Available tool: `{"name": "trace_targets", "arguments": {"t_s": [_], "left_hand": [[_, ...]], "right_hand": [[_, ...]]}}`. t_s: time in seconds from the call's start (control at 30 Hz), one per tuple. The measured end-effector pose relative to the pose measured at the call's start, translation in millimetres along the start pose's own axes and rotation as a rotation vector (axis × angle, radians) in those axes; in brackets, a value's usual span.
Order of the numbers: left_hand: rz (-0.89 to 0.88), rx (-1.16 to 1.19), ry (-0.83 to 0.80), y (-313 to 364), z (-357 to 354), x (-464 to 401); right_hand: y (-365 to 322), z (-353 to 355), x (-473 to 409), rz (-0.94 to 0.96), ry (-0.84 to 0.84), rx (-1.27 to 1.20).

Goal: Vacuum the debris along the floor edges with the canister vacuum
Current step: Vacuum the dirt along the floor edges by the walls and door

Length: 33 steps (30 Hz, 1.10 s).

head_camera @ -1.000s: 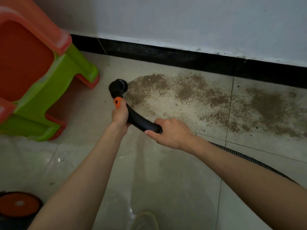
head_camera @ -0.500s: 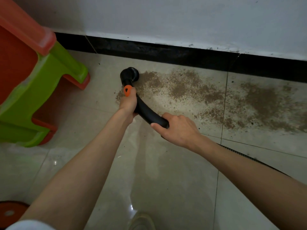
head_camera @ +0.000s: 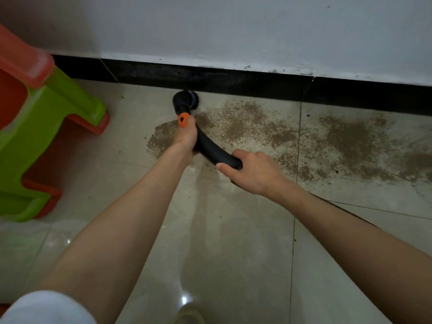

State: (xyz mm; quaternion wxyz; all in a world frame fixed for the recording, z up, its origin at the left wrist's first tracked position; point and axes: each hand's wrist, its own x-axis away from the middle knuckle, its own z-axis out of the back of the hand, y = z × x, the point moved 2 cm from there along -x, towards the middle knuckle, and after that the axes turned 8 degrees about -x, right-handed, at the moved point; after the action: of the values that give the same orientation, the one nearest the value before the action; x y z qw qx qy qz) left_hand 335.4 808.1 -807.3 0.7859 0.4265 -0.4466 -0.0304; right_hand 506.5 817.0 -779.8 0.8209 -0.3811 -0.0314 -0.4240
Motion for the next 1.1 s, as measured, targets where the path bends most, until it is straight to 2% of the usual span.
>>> {"name": "trace_targets", "arguments": {"t_s": [0.2, 0.37, 0.5, 0.73, 0.93, 1.0, 1.1], "left_hand": [[-0.010, -0.004, 0.129, 8.0, 29.9, -19.4], [-0.003, -0.060, 0.138, 16.0, 30.8, -27.5], [-0.024, -0.122, 0.068, 16.1, 8.2, -24.5], [-0.036, -0.106, -0.053, 0.6, -33.5, -7.5], [-0.030, -0.087, -0.114, 4.0, -51.9, 2.9], [-0.038, -0.100, -0.130, 7.9, -52.1, 5.0], [-0.047, -0.113, -0.137, 8.3, -47.4, 8.1]], "right_hand": [[-20.0, -2.3, -27.7, 0.071, -0.025, 0.058], [-22.9, -6.0, -41.7, 0.051, -0.034, 0.003], [-3.6, -6.3, -37.2, -0.005, -0.017, -0.083], [26.4, 9.1, -3.0, -0.075, 0.023, 0.023], [26.2, 28.4, 17.2, -0.118, 0.036, 0.042], [23.6, 33.3, 21.8, -0.120, 0.021, -0.002], [28.3, 42.0, 36.7, -0.095, -0.064, -0.246]]}}
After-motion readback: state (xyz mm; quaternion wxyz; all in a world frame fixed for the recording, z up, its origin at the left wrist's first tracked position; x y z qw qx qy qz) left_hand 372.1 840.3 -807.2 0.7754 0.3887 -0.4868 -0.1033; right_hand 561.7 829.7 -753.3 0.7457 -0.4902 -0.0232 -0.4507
